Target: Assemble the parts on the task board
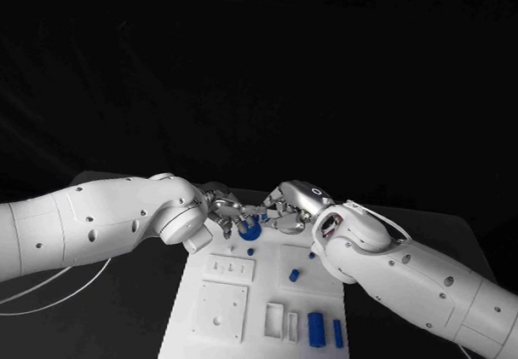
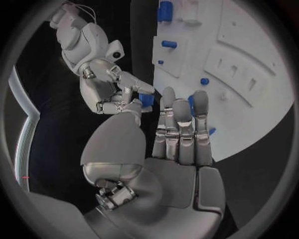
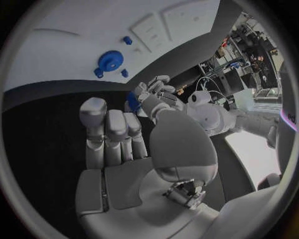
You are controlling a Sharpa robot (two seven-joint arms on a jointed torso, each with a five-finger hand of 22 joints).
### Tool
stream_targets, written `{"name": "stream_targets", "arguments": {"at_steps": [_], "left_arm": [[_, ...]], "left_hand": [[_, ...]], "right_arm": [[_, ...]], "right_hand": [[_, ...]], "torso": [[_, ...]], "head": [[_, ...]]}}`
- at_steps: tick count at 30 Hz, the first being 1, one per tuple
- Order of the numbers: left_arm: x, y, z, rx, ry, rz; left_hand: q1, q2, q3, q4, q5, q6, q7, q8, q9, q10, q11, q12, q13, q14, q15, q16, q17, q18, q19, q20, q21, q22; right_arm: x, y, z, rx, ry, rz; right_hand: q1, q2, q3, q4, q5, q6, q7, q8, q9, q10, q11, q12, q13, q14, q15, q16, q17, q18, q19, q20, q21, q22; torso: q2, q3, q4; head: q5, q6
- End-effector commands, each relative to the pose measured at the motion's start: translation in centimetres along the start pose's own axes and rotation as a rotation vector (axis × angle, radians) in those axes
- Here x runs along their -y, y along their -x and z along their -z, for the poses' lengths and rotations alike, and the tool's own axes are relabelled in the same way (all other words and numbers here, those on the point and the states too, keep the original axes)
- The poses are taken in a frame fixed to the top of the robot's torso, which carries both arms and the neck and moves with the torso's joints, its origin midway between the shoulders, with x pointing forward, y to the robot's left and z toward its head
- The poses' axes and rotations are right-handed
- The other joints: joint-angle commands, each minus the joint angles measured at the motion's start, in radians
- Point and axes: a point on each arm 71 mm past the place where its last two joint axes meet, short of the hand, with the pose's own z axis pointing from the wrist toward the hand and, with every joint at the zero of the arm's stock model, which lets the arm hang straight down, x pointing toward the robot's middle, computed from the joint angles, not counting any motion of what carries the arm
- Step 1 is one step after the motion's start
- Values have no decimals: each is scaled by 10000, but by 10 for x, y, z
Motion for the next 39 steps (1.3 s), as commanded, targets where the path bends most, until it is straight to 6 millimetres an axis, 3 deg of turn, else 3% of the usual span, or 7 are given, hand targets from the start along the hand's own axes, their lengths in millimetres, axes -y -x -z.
{"name": "stream_targets", "arguments": {"at_steps": [1, 12, 19, 23, 39], "left_arm": [[1, 2, 1, 319, 18, -70], [3, -2, 2, 221, -112, -83], [4, -4, 2, 50, -68, -137], [5, -5, 2, 52, -64, -138], [5, -4, 0, 161, -66, -128]], "left_hand": [[65, -39, -25, -20, 23, -65, 23, -44, 50, 114, 27, 19, 11, -41, 28, 48, -14, -92, -45, 41, -38, 20], [104, 81, -74, -237, 69, -72, 16, -45, 223, 107, 25, 5, 10, -47, 29, 44, -38, -100, -43, 41, -94, 75], [343, 429, -293, -867, 56, -55, 5, -46, 290, 125, 14, -14, -4, -52, 17, 70, -43, -108, -24, 32, -153, 174], [429, 516, -379, -1019, 51, -57, 4, -46, 312, 88, 26, -89, -59, -64, 27, 61, -53, -104, -17, 41, -175, 201], [654, 841, -593, -1353, 101, -105, 2, -49, 275, 90, 30, -175, -137, -78, 32, 69, -60, -111, -19, 43, -258, 279]], "right_arm": [[-3, -3, -1, -224, 18, 364], [-8, -10, -4, -442, 37, 601], [-11, -12, -5, -471, 49, 621], [-14, -12, -5, -490, 98, 595], [-17, -13, -6, -583, 171, 559]], "right_hand": [[-11, -117, 61, -24, 48, 298, -154, 32, 481, -15, -59, -62, 8, 46, -31, -53, 12, -96, 420, -38, 62, 949], [-11, -111, 65, -46, 49, 310, -155, 35, 496, -5, -60, -51, 18, 51, -28, -53, 23, -95, 421, -34, 61, 950], [-15, -97, 72, -74, 59, 312, -154, 34, 513, -2, -59, -54, 18, 56, -24, -61, 27, -97, 427, -29, 80, 954], [-21, -101, 68, -80, 65, 318, -156, 36, 518, 4, -59, -50, 21, 58, -26, -60, 31, -96, 427, -30, 77, 954], [-34, -90, 59, -109, 80, 321, -156, 33, 531, 11, -60, -56, 19, 56, -27, -94, 14, -95, 429, -30, 68, 951]], "torso": [[5, 3, 5], [1, -10, 15], [6, 6, 18], [7, 2, 26], [6, 12, 2]], "head": [[-3, -11], [-20, -46], [10, -81], [14, -70], [58, -89]]}}
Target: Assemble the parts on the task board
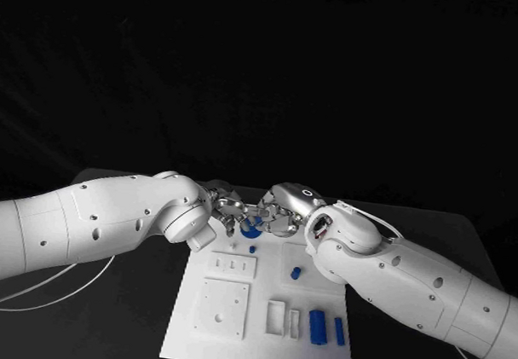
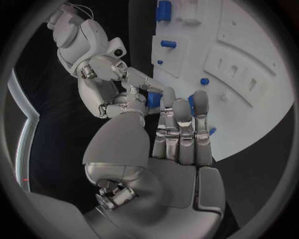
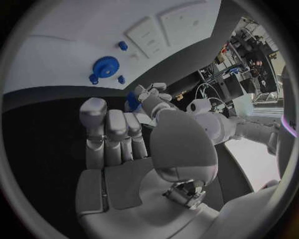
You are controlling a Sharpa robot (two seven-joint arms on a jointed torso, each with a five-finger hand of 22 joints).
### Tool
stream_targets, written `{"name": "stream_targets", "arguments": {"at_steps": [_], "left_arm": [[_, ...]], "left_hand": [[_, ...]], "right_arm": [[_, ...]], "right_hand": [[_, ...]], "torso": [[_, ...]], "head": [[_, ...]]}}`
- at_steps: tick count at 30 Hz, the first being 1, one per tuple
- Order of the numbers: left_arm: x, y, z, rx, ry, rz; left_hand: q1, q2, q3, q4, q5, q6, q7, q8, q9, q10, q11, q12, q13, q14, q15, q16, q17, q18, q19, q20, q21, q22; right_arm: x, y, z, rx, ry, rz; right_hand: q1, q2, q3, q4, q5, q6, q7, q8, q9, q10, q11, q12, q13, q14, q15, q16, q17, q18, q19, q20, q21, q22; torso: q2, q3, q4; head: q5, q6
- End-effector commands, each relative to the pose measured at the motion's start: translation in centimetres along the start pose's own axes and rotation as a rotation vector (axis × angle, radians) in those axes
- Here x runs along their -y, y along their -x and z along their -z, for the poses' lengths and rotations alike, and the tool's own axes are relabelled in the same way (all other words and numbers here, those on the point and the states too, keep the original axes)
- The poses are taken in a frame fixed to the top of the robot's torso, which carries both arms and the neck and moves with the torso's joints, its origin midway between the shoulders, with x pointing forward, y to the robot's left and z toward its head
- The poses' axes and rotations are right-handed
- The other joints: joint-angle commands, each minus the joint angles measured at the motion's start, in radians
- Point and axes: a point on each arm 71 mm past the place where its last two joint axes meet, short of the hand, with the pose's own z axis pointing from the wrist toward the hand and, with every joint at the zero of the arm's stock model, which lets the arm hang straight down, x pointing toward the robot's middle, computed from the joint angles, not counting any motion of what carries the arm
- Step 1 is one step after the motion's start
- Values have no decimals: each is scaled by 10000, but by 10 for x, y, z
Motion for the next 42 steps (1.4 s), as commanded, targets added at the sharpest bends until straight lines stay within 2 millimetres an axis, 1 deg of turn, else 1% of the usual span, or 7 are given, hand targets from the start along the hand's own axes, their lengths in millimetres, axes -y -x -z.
{"name": "stream_targets", "arguments": {"at_steps": [1, 4, 7, 12, 23, 35, 42], "left_arm": [[3, -1, 0, 32, -101, -31], [4, -2, 0, 16, -112, -38], [4, -3, -1, -26, -122, -55], [5, -4, -1, -143, -113, -114], [6, -6, -1, -154, -211, -178], [6, -6, 1, -158, -342, -234], [5, -4, 1, -81, -323, -233]], "left_hand": [[63, 100, -15, -113, 78, -74, -33, -47, -21, 98, 26, -68, -20, -42, -5, 42, 3, -113, -15, 41, -52, 26], [240, 299, -66, -309, 265, -82, -46, -49, -50, 103, 20, -89, -44, -43, -15, 84, 19, -117, -14, 33, -66, 57], [573, 406, -36, -548, 908, -96, -75, -51, -90, 103, 6, -126, -79, -49, -24, 99, 25, -124, -19, 25, -78, 73], [955, 548, 2, -839, 1220, -104, -97, -53, -185, 121, 0, -208, -163, -52, -30, 131, 39, -132, -25, 16, -85, 107], [1438, 829, 781, -1498, 3308, -253, -40, -24, -206, 242, 14, -462, -452, -55, -32, 235, 85, -98, -58, 8, -32, 234], [374, 788, 2023, -2222, 4385, 32, -201, 9, 2003, 422, -154, 209, -205, 38, -165, 737, 288, -84, -67, -106, 221, 573], [81, 734, 2229, -2415, 4685, 121, -266, -26, 2758, 421, -215, 549, 54, 60, -219, 939, 341, -101, -33, -165, 285, 686]], "right_arm": [[-3, -2, -1, -181, 96, 116], [-4, -2, -1, -198, 107, 109], [-4, -2, -1, -219, 99, 105], [-4, -3, -2, -229, 82, 100], [-3, -3, -2, -272, 28, 96], [3, -4, -1, -328, -167, 75], [7, -2, 0, -173, -242, 22]], "right_hand": [[-45, 57, 8, -48, 37, 308, -145, 26, 530, 10, -64, -56, 13, 56, -31, -45, -7, -94, 430, -32, 22, 952], [-45, 57, 8, -48, 37, 308, -145, 26, 530, 10, -64, -56, 13, 56, -31, -45, -7, -94, 430, -32, 22, 952], [-45, 57, 8, -48, 37, 308, -145, 26, 530, 10, -64, -56, 13, 56, -31, -45, -7, -94, 430, -32, 22, 952], [-60, 72, -7, -64, 46, 303, -148, 25, 539, 6, -66, -67, 9, 56, -36, -60, -7, -91, 429, -36, 0, 947], [-62, 82, -10, -73, 59, 307, -148, 27, 546, 8, -68, -69, 10, 60, -37, -63, -3, -92, 434, -38, -4, 948], [-127, 2, -36, -39, 157, 271, -154, 24, 537, -37, -69, -152, -44, 51, -39, -127, -37, -91, 431, -38, -63, 937], [-542, -559, -534, 347, -56, -109, -100, -16, 386, -212, -18, -453, -272, 17, -14, -233, -106, -89, 412, -26, -213, 904]], "torso": [[3, -1, 1], [6, -3, 11], [2, -8, 12], [0, -9, 17], [3, -11, 6], [-2, -4, 10], [-4, 2, 8]], "head": [[-2, -1], [2, -9], [-1, -9], [-17, -14], [-24, -40], [-47, -74], [-46, -98]]}}
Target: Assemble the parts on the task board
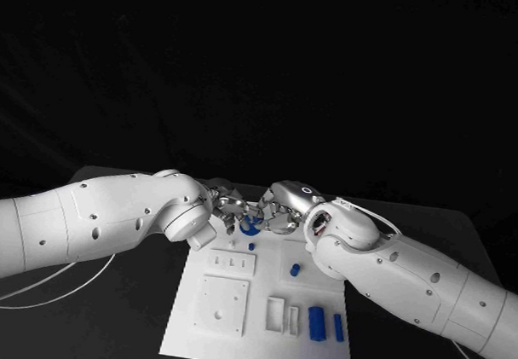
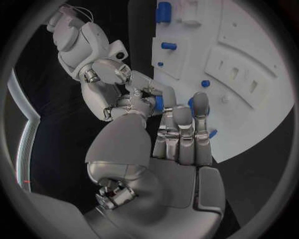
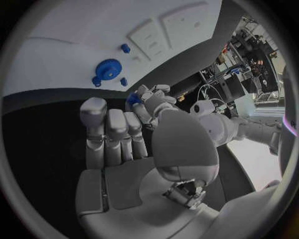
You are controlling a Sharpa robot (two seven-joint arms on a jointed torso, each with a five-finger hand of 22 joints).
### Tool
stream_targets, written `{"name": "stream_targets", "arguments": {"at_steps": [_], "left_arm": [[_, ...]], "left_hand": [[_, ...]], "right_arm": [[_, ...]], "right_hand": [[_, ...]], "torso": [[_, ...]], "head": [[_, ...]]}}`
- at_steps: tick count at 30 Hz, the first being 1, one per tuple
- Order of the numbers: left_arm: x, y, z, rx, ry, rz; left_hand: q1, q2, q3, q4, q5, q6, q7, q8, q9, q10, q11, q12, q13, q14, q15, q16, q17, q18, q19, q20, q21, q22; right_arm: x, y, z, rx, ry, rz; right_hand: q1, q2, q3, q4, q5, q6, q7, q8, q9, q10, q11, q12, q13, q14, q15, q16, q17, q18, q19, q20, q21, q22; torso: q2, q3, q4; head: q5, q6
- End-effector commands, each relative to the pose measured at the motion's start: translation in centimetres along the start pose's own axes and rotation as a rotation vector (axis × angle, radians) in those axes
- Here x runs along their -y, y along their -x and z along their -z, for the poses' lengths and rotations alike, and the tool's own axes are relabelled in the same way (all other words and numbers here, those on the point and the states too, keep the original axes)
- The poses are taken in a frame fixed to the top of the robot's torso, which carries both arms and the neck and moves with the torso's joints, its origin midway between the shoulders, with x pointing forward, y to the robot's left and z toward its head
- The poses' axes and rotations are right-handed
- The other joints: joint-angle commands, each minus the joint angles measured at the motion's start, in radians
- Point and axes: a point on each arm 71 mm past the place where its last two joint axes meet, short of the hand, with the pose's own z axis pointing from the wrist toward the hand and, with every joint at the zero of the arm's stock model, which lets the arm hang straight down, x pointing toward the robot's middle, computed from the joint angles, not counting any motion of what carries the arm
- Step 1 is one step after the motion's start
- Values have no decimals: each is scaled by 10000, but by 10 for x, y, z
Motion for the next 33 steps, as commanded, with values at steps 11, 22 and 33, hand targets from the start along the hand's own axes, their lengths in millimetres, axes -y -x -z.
{"name": "stream_targets", "arguments": {"at_steps": [11, 22, 33], "left_arm": [[-4, 5, 1, -144, 91, -548], [-16, 12, 3, -95, 744, -1500], [-36, 4, -3, 353, 1431, -2185]], "left_hand": [[-206, -20, 933, -932, 221, 480, -342, -8, 2604, 392, -128, 364, 271, 75, -109, 292, 76, -108, 56, -102, 107, 121], [-331, -69, 937, -976, 294, 649, -404, -14, 2705, 415, -174, 641, 446, 185, -153, 455, 124, -104, 120, -143, 170, 212], [-486, -144, 929, -1029, 667, 981, -536, 4, 3238, 443, -233, 1424, 703, 554, -220, 999, 1164, -88, 316, -166, 172, 305]], "right_arm": [[25, 7, 20, 481, -197, -267], [73, 32, 60, 818, -929, -1310], [113, 76, 67, 2523, -2794, -3959]], "right_hand": [[537, -1047, -2230, 1801, -99, -3479, 652, -16, -591, -906, 512, -839, -729, -335, 333, -548, -350, 296, 226, 316, -1222, 670], [942, -888, -1765, 1705, -64, -3090, 627, -4, -575, -992, 495, -770, -1015, -370, 351, -606, -504, 367, 264, 367, -1698, 647], [554, -625, -1436, 1101, 428, -2304, 577, 20, -541, -1131, 437, -966, -1699, -403, 311, -770, -850, 427, 358, 359, -2409, 515]], "torso": [[-12, 9, -23], [-91, 66, -106], [-257, 164, -209]], "head": [[45, -34], [187, -159], [270, -529]]}}
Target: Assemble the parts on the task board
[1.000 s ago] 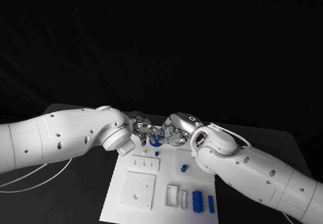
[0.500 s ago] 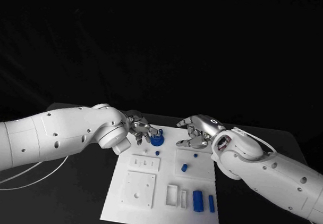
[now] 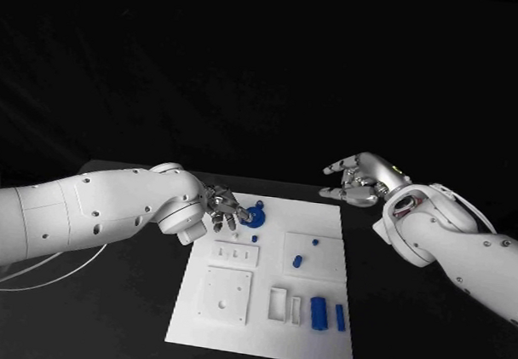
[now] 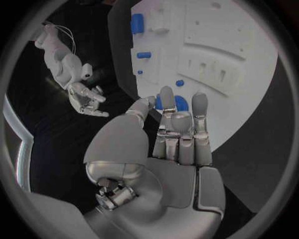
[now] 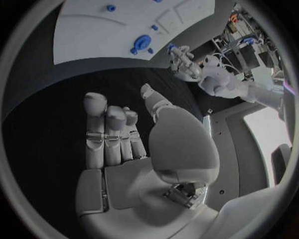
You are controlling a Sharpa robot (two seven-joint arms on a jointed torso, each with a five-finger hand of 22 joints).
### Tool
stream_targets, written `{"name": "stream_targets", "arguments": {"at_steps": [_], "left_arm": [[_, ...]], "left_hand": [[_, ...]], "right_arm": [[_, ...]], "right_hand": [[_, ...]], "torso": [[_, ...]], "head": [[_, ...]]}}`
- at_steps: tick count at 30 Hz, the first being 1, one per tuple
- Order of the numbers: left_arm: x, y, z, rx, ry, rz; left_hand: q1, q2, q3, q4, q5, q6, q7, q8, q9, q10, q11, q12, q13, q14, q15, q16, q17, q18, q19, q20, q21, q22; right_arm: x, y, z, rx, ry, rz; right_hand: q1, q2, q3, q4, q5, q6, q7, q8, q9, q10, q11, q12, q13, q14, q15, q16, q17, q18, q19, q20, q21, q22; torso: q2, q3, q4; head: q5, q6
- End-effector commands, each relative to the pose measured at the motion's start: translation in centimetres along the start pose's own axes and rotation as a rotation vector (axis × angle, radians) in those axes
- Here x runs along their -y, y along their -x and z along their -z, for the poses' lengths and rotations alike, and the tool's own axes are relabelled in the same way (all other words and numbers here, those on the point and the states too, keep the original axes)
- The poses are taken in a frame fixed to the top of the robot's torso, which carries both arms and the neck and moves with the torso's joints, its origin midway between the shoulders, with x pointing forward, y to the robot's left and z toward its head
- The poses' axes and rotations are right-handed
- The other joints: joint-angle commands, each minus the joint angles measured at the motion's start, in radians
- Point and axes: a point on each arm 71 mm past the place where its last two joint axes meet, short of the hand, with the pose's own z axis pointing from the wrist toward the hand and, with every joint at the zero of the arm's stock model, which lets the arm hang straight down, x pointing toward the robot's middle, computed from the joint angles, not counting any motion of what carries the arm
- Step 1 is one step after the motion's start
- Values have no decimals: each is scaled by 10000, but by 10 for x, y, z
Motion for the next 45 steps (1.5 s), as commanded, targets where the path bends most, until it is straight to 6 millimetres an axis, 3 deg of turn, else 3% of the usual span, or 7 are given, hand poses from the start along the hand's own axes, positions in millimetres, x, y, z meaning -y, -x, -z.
{"name": "stream_targets", "arguments": {"at_steps": [1, 6, 9, 16, 41, 42, 45], "left_arm": [[-4, -4, -3, 357, 304, -534], [-10, -13, -8, 620, 452, -934], [-13, -17, -11, 707, 521, -1094], [-21, -26, -15, 788, 703, -1448], [-39, -45, -18, 539, 1101, -1836], [-40, -46, -18, 512, 1107, -1840], [-40, -48, -18, 446, 1110, -1855]], "left_hand": [[-163, 24, 578, -635, 169, 817, -684, 54, 3006, 459, -73, 173, 0, 110, -19, 60, 245, -98, 231, 4, -179, 16], [-244, 30, 612, -713, 247, 908, -724, 57, 3188, 465, -82, 401, 17, 227, -52, 121, 498, -122, 399, -24, -390, 206], [-280, 49, 633, -752, 264, 908, -732, 51, 3325, 461, -85, 448, -25, 262, -62, 88, 563, -135, 480, -34, -554, 405], [-327, 58, 638, -788, 294, 961, -748, 49, 3518, 473, -84, 618, -23, 338, -80, 124, 779, -154, 663, -52, -951, 989], [-423, 88, 633, -866, 341, 1062, -776, 49, 3561, 468, -90, 788, -37, 434, -59, 187, 981, -169, 1174, -10, -2265, 2656], [-445, 94, 633, -911, 347, 1065, -784, 40, 3567, 476, -93, 811, -38, 445, -63, 202, 1014, -183, 1359, -13, -2737, 3199], [-447, 114, 642, -929, 363, 1084, -786, 52, 3569, 474, -94, 811, -42, 446, -63, 207, 1026, -187, 1409, -11, -2892, 3385]], "right_arm": [[9, 9, -3, 527, -795, -1637], [12, 21, -14, 1089, -1069, -2394], [12, 24, -20, 1284, -1256, -2686], [11, 26, -30, 1484, -1560, -3069], [17, 27, -40, 1578, -1724, -2793], [17, 26, -40, 1571, -1729, -2784], [17, 26, -40, 1549, -1746, -2763]], "right_hand": [[-138, 19, -58, -124, 81, -27, 53, 2, 8, -170, 48, -331, -466, -103, -16, -155, -159, 198, 361, 58, -339, 475], [-178, 52, -163, -152, 516, -87, 62, -2, 5, -420, -14, -1245, -1746, -319, -40, -1017, -1065, 250, 311, 32, -1893, -21], [-202, 120, -430, -148, 926, -20, 23, 0, 8, -262, -38, -1575, -2365, -307, -79, -1105, -1271, 223, 359, -7, -2195, -159], [-180, 173, -625, -100, 1096, -22, 15, -16, 0, -267, -51, -1482, -3161, -343, -92, -1021, -1489, 199, 390, -40, -2352, -250], [-141, 185, -617, -84, 1154, -1, 1, 2, 9, -51, -96, -2170, -4753, -365, -127, -1046, -1702, 168, 374, -66, -2736, -427], [-141, 185, -617, -84, 1154, -1, 1, 2, 9, -51, -96, -2170, -4753, -365, -127, -1046, -1702, 168, 374, -66, -2736, -427], [-141, 185, -617, -84, 1154, -1, 1, 2, 9, -51, -96, -2170, -4753, -365, -127, -1046, -1702, 168, 374, -66, -2736, -427]], "torso": [[-94, 46, -47], [-159, 84, -60], [-186, 111, -51], [-231, 160, -15], [-232, 123, -16], [-227, 122, -18], [-225, 120, -16]], "head": [[42, -153], [125, -256], [204, -301], [292, -436], [344, -582], [343, -584], [338, -587]]}}
